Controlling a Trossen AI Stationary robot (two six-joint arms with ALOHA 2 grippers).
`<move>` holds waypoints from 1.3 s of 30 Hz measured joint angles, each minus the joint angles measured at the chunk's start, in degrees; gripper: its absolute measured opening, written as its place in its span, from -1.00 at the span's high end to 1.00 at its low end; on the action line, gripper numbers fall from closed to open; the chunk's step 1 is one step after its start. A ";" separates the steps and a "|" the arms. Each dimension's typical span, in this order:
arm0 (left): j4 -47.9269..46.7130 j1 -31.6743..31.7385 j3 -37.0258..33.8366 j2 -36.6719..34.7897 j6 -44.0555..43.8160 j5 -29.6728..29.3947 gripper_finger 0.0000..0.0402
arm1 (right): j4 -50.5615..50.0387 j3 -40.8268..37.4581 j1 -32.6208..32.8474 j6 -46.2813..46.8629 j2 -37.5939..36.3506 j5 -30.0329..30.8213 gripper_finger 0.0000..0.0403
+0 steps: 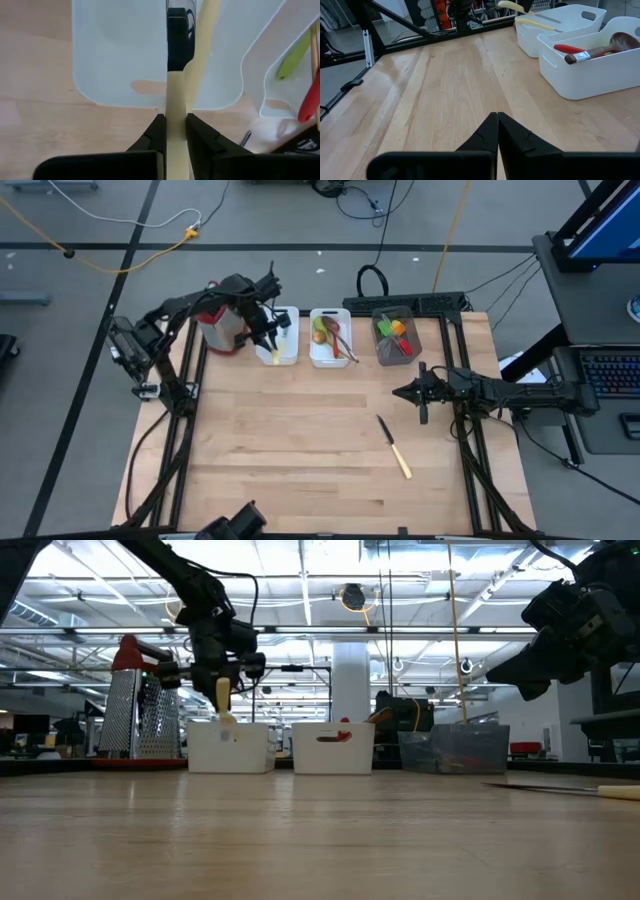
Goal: Pick & Place Kitchen Items
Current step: Put the yellow table knife into the left white bin
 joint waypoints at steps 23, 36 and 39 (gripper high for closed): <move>0.90 1.49 0.00 0.07 6.87 -6.99 0.59 | 0.00 0.00 -0.02 0.02 -0.01 0.02 1.00; 7.46 1.83 0.00 0.04 6.51 -8.91 0.59 | 0.00 0.00 -0.02 1.51 -0.02 0.00 1.00; 8.40 1.87 0.00 0.03 6.45 -8.91 0.60 | 0.00 0.00 -0.01 1.51 -0.01 0.02 1.00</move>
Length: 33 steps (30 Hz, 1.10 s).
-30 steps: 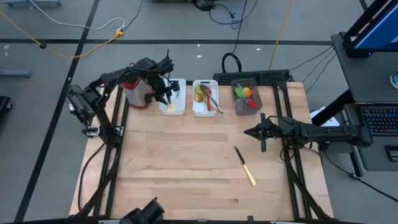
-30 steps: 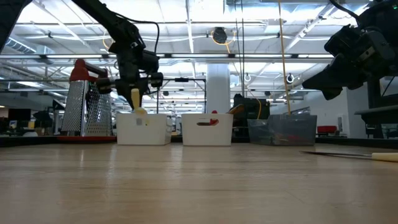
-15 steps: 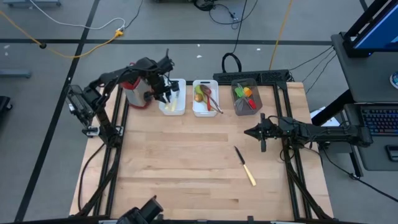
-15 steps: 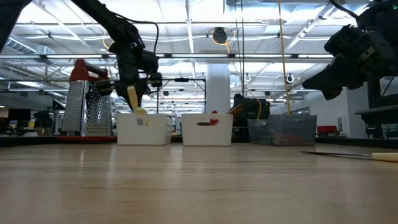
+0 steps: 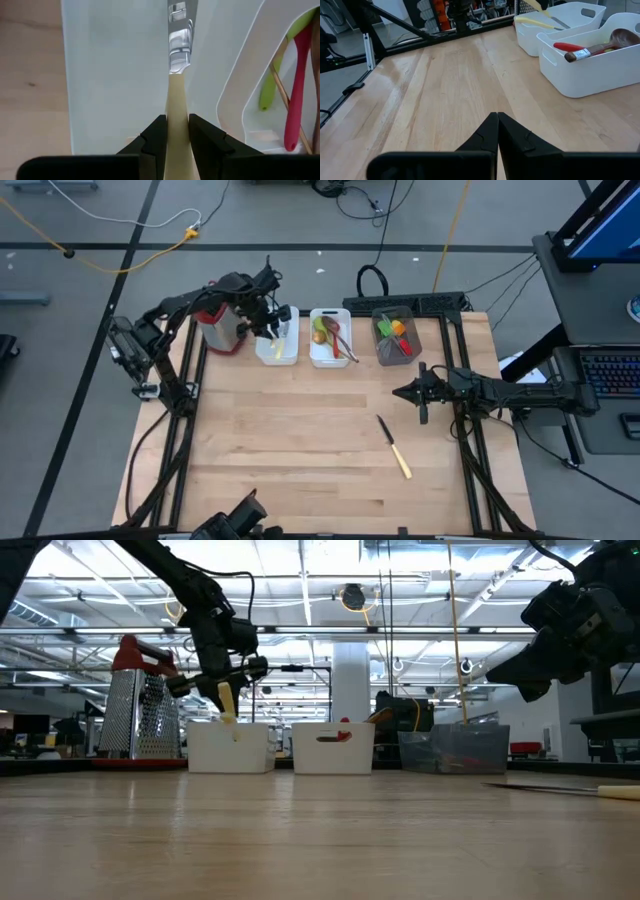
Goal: Pick & Place Kitchen Items
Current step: Put the yellow table knife into the left white bin
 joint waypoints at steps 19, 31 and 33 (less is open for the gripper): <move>0.21 -2.51 0.02 -0.02 -1.41 -4.96 0.48 | -0.01 0.00 -0.01 0.00 0.00 -0.01 1.00; 2.22 -2.78 0.07 -0.92 0.54 -7.37 -0.19 | -0.02 0.00 0.05 5.07 -0.01 -0.80 1.00; 2.88 -2.94 0.07 -2.14 2.11 -7.20 -0.19 | -0.02 0.00 0.05 9.50 -0.01 -2.99 1.00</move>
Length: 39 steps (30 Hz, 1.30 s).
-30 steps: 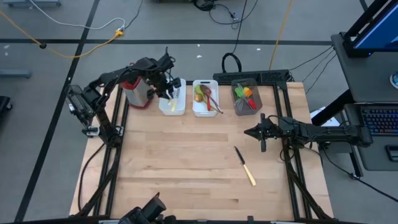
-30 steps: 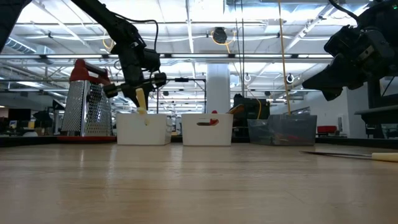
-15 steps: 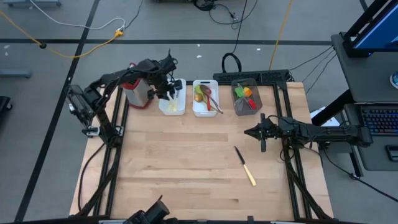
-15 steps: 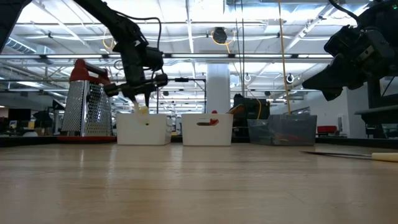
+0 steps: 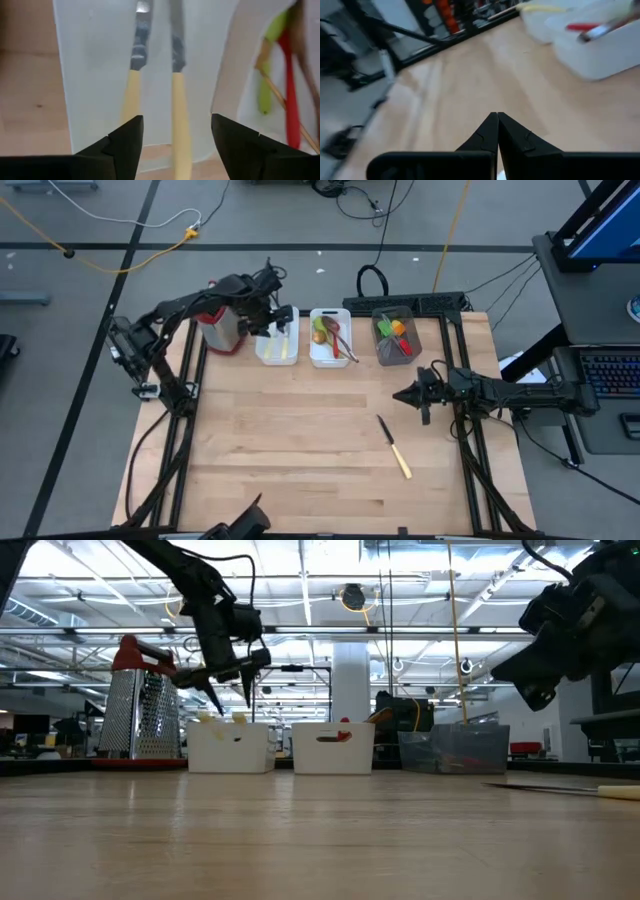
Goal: Pick & Place Kitchen Items
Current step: Put the yellow table knife into the left white bin
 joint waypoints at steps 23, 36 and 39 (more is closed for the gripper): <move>2.22 -27.50 0.00 -18.54 2.50 -22.32 -0.01 | 8.39 0.00 4.38 1.01 0.01 -8.96 1.00; 7.74 -44.97 -0.02 -20.52 4.07 -31.19 -0.01 | 2.72 9.70 8.31 -3.51 5.08 -5.79 1.00; 6.67 -46.96 0.00 -21.12 4.08 -33.20 -0.01 | -3.52 13.53 9.25 -3.68 8.03 -5.79 1.00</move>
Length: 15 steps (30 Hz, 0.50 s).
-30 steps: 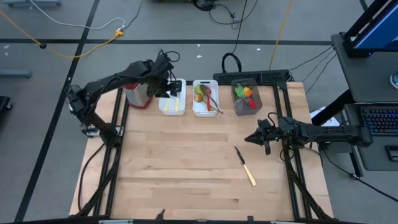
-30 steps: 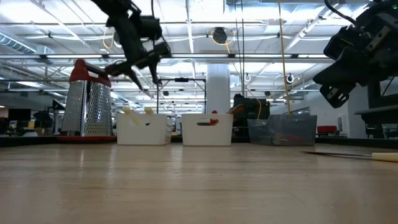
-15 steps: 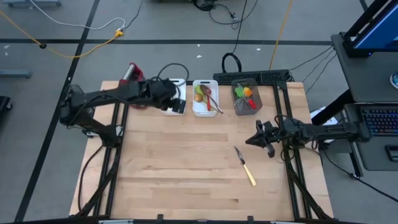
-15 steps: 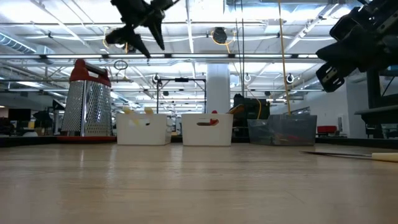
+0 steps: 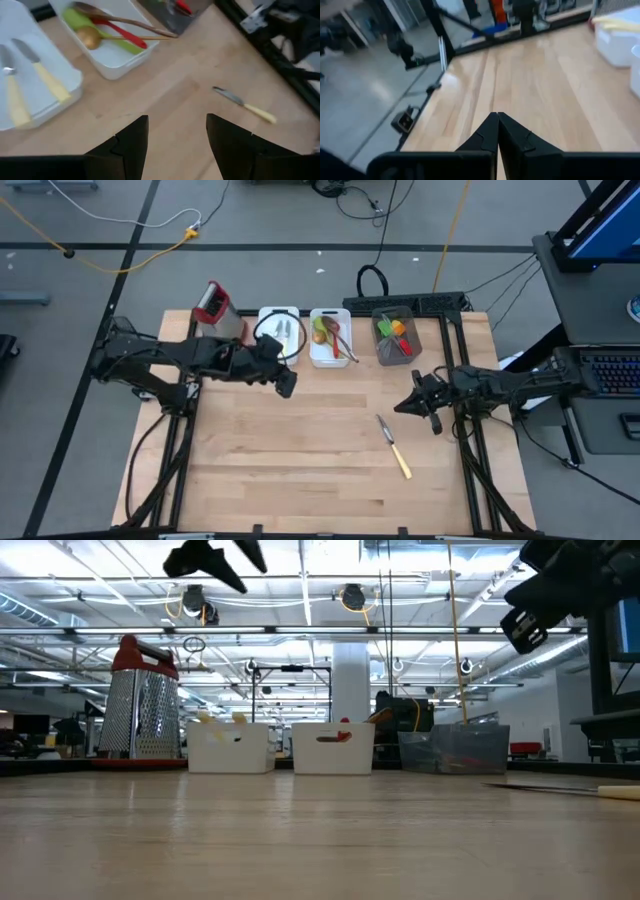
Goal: Pick & Place Kitchen Items
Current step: Put the yellow table knife into the left white bin
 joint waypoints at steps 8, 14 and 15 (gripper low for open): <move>-0.35 -3.97 -6.59 -5.53 -1.08 -4.87 -0.01 | -8.18 9.26 4.81 -1.57 8.33 5.22 1.00; 9.18 -6.87 -18.33 -15.17 1.62 -3.28 -0.01 | -9.48 14.20 9.01 0.92 14.73 10.63 1.00; 9.99 -7.02 -20.28 -17.00 2.39 -2.67 -0.01 | -9.45 15.00 9.79 1.45 15.84 11.66 1.00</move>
